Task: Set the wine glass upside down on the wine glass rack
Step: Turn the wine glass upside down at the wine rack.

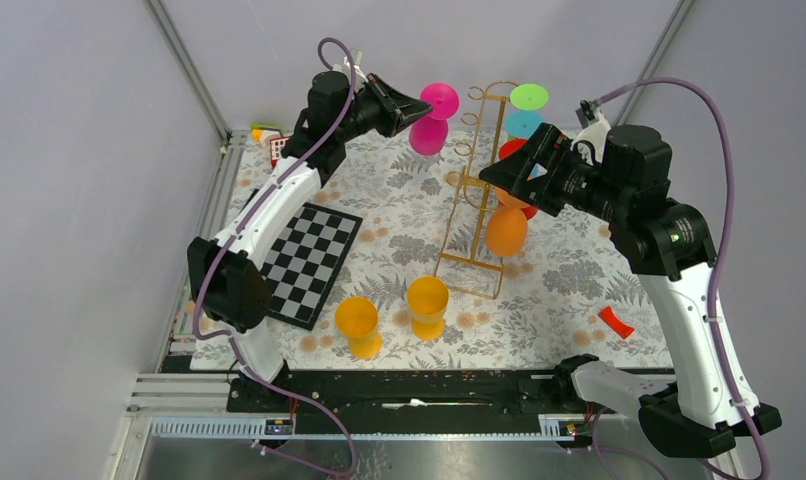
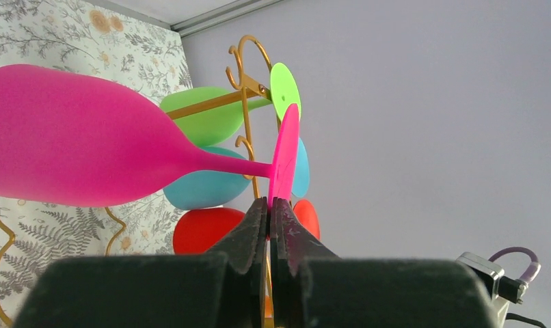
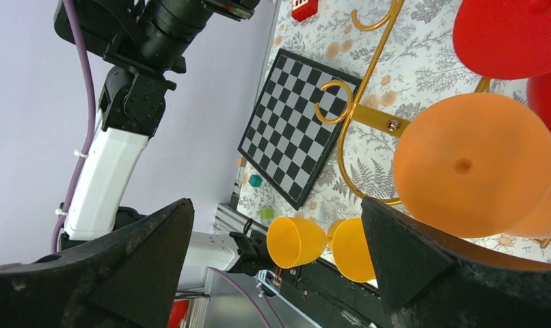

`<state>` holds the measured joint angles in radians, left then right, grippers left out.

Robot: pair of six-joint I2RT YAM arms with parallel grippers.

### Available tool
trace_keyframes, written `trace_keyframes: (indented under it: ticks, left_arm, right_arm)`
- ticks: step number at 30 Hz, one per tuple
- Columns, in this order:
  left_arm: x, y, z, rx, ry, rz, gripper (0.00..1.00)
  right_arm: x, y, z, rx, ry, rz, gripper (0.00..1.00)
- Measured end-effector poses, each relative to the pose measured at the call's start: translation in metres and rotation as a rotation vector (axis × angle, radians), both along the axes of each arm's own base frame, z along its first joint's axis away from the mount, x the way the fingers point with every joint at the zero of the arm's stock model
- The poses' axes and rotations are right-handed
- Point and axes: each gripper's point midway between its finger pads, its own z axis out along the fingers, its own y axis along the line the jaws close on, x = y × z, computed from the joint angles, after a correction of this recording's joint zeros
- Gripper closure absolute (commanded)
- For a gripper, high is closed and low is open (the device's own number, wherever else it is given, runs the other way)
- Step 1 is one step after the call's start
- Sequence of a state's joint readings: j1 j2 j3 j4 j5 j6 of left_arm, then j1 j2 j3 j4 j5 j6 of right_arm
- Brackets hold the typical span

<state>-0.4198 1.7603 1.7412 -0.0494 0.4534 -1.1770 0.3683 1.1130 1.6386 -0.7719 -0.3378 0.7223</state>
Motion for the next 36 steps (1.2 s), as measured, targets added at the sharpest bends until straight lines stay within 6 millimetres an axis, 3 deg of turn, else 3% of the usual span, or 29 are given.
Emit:
trace_keyframes:
  ticks: [7,17,36]
  left_arm:
    - [0.004,-0.006,0.000,-0.043,0.036,-0.017,1.00]
    - [0.020,-0.018,-0.019,-0.084,0.169,-0.032,1.00]
    - [0.020,-0.032,-0.025,-0.115,0.247,-0.076,1.00]
  right_arm:
    - [0.009,-0.006,0.009,0.050,-0.015,-0.026,0.01]
    - [0.013,-0.005,0.012,0.083,-0.006,-0.010,0.00]
    - [0.012,-0.008,0.015,0.099,-0.002,-0.009,0.00]
